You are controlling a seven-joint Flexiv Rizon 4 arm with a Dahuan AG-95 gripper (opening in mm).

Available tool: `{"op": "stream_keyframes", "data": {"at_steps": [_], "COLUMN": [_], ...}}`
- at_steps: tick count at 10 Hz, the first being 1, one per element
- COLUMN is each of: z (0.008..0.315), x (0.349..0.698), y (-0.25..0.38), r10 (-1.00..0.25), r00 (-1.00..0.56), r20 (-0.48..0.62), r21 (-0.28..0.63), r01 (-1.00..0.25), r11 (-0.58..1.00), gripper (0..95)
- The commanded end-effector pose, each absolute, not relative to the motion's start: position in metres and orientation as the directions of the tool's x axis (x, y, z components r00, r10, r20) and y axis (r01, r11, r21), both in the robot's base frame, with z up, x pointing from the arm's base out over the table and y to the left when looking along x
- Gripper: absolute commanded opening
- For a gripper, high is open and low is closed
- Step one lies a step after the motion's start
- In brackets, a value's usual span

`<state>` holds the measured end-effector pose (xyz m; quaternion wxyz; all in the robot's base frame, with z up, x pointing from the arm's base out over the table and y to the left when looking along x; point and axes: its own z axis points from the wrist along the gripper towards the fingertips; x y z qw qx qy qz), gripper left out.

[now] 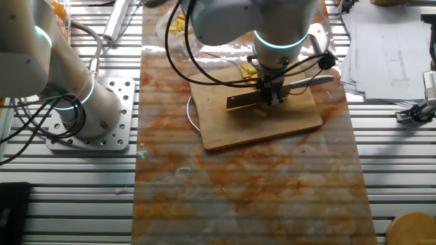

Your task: Chop the potatoes

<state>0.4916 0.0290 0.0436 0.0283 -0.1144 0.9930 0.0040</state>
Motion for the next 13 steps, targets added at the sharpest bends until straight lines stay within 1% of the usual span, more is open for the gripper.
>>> {"op": "stream_keyframes", "data": {"at_steps": [1, 3, 4, 7, 8, 9, 10, 11, 12, 13], "z": [0.056, 0.073, 0.075, 0.070, 0.066, 0.057, 0.052, 0.043, 0.028, 0.026], "x": [0.486, 0.481, 0.481, 0.486, 0.488, 0.489, 0.490, 0.491, 0.491, 0.491], "y": [0.033, 0.040, 0.044, 0.051, 0.056, 0.062, 0.062, 0.061, 0.059, 0.057], "r10": [-0.222, -0.217, -0.219, -0.212, -0.210, -0.204, -0.204, -0.204, -0.205, -0.199], "r00": [-0.973, -0.974, -0.974, -0.975, -0.976, -0.977, -0.977, -0.977, -0.977, -0.978], "r20": [-0.062, -0.066, -0.066, -0.062, -0.061, -0.056, -0.057, -0.059, -0.065, -0.062], "r21": [0.021, 0.038, 0.036, 0.032, 0.032, 0.007, 0.003, 0.002, -0.016, -0.010], "r01": [-0.223, -0.219, -0.221, -0.215, -0.212, -0.205, -0.204, -0.204, -0.205, -0.199], "r11": [0.974, 0.975, 0.975, 0.976, 0.977, 0.979, 0.979, 0.979, 0.979, 0.980], "gripper": [0.0, 0.0, 0.0, 0.0, 0.0, 0.0, 0.0, 0.0, 0.0, 0.0]}}
